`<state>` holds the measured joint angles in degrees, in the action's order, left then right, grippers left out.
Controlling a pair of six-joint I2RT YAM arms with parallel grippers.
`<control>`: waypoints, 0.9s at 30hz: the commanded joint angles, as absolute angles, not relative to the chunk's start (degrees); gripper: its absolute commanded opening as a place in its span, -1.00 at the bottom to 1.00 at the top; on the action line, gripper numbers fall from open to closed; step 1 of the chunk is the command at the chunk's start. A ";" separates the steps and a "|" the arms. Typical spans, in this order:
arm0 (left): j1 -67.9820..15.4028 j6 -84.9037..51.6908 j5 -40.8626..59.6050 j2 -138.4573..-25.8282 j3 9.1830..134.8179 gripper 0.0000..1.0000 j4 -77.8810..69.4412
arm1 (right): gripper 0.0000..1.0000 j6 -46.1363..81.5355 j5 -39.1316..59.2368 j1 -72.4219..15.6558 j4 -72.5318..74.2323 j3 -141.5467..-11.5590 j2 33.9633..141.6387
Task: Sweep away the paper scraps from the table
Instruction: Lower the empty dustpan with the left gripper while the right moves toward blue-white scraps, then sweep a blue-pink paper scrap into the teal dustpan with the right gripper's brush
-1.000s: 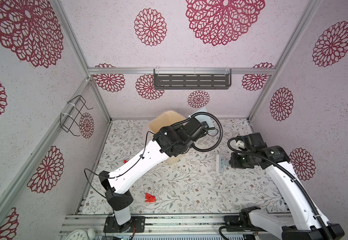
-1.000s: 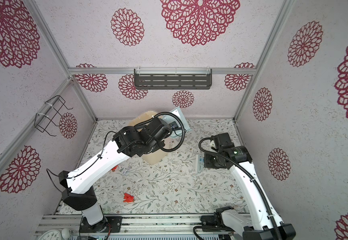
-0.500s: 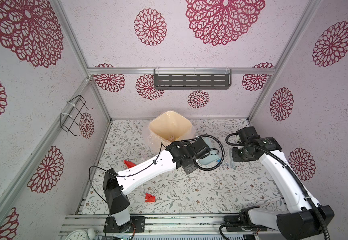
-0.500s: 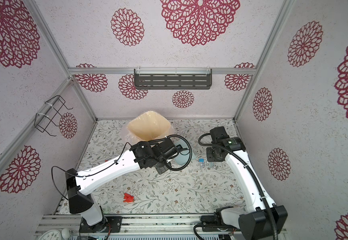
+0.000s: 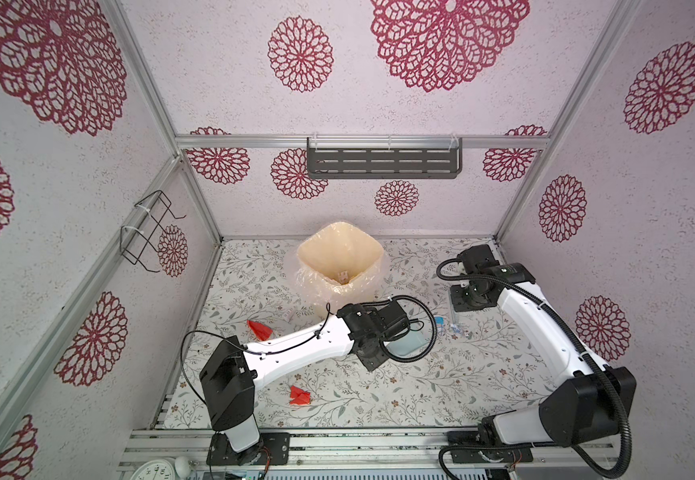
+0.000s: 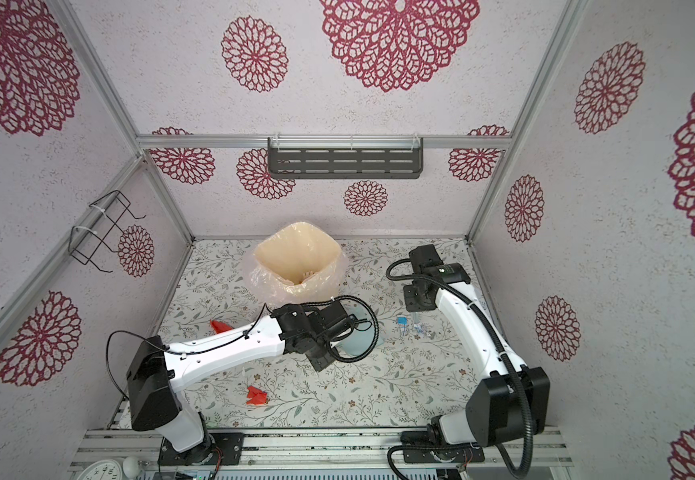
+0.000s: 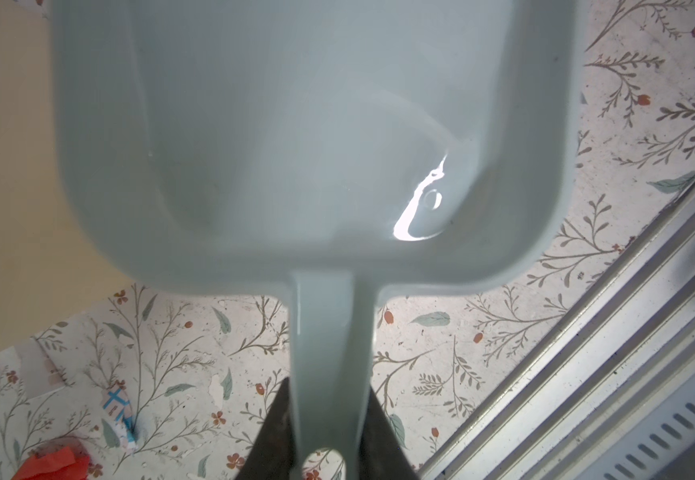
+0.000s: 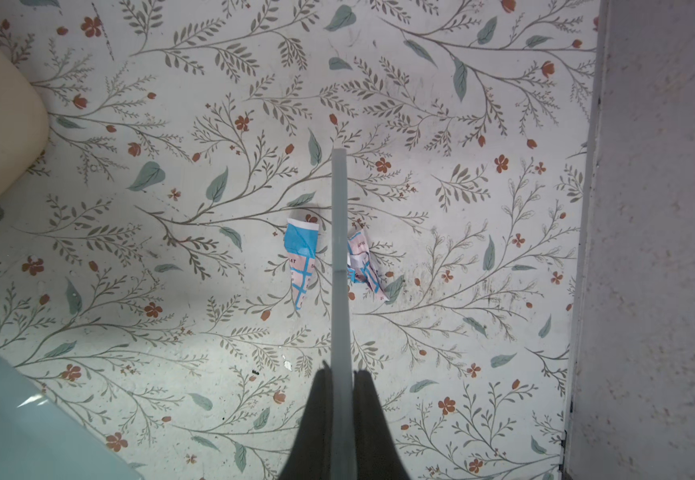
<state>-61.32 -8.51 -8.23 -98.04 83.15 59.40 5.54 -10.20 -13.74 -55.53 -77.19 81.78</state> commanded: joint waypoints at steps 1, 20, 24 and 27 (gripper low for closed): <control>-61.68 -9.58 -6.46 -96.94 82.22 -1.00 56.78 | -1.00 3.22 -11.69 -13.45 -53.36 -79.55 82.45; -61.66 -9.65 -3.76 -99.30 77.95 -1.00 55.77 | -1.00 1.75 -5.52 -16.55 -56.42 -74.57 82.85; -61.68 -9.40 -3.00 -99.90 76.76 -1.00 55.40 | -1.00 2.36 -4.75 -19.05 -58.17 -74.09 81.78; -61.55 -9.29 -2.72 -100.85 75.98 -1.00 55.28 | -1.00 3.39 -4.10 -21.07 -59.18 -73.89 81.14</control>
<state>-61.34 -9.67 -3.75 -99.63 76.60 56.49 2.59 -5.56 -19.44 -56.16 -73.73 83.74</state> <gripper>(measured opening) 0.223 0.088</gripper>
